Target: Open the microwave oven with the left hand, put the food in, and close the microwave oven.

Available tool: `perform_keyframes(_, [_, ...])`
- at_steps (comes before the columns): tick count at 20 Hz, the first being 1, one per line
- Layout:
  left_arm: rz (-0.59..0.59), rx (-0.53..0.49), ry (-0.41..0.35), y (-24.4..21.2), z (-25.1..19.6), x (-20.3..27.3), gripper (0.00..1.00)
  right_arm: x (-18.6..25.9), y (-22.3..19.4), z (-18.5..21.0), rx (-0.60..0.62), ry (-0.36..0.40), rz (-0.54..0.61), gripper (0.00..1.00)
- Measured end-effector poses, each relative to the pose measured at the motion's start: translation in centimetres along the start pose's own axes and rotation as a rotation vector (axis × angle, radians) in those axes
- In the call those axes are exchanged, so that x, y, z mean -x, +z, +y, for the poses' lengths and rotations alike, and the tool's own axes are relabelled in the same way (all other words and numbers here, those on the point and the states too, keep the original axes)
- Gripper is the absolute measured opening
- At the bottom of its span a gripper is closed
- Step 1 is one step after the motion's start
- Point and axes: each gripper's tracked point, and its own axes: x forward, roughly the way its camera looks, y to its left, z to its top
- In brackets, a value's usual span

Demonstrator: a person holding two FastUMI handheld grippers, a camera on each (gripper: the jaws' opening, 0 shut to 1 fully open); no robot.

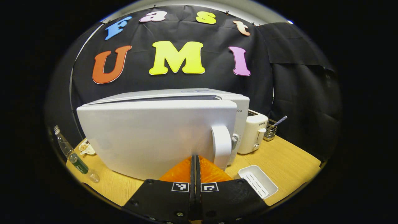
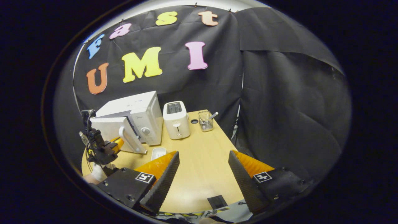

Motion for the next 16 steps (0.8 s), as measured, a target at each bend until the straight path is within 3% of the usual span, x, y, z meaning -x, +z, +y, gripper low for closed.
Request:
perform_keyframes(1, [0.003, 0.003, 0.004, 0.0, -0.1, -0.7, 0.00, -0.3, 0.0, -0.6, -0.002, -0.008, 0.003, 1.00])
perform_keyframes(2, [-0.001, 0.006, 0.007, 0.3, -0.1, -1.3, 0.00, -0.6, -0.1, -1.0, -0.007, -0.011, 0.005, 1.00])
perform_keyframes(3, [0.001, 0.010, 0.011, 0.4, -0.2, -1.9, 0.00, -0.8, -0.2, -1.5, -0.012, -0.017, 0.009, 0.91])
perform_keyframes(4, [0.004, 0.010, 0.015, 0.4, -0.1, -2.4, 0.00, -1.1, -0.2, -1.9, -0.018, -0.022, 0.012, 1.00])
perform_keyframes(5, [0.007, 0.010, 0.020, 0.3, -0.1, -2.9, 0.00, -1.3, -0.3, -2.3, -0.025, -0.027, 0.016, 0.91])
perform_keyframes(7, [0.016, 0.021, 0.039, 0.3, 0.3, -3.4, 0.00, -1.9, -0.3, -2.6, -0.039, -0.027, 0.025, 0.91])
perform_keyframes(8, [0.015, 0.032, 0.038, 0.2, 0.1, -3.5, 0.00, -2.4, -0.4, -2.8, -0.040, -0.029, 0.029, 1.00])
perform_keyframes(9, [0.020, 0.031, 0.037, 0.1, 0.1, -3.6, 0.00, -2.6, -0.2, -2.9, -0.042, -0.028, 0.030, 0.91])
perform_keyframes(10, [0.017, 0.034, 0.037, 0.2, 0.1, -3.7, 0.00, -3.0, -0.2, -2.8, -0.043, -0.024, 0.037, 0.91])
perform_keyframes(11, [0.022, 0.048, 0.040, 0.2, 0.2, -4.0, 0.00, -3.3, -0.2, -2.6, -0.042, -0.018, 0.040, 1.00])
perform_keyframes(12, [0.024, 0.069, 0.044, 0.3, 0.2, -4.5, 0.00, -3.5, -0.2, -2.4, -0.039, -0.015, 0.044, 1.00])
perform_keyframes(13, [0.048, 0.092, 0.047, 0.1, 0.2, -4.9, 0.00, -3.7, -0.3, -2.3, -0.036, -0.008, 0.050, 0.91])
perform_keyframes(16, [0.056, 0.103, 0.050, -0.2, 0.0, -4.9, 0.00, -4.3, 0.1, -1.3, -0.016, 0.016, 0.056, 0.91])
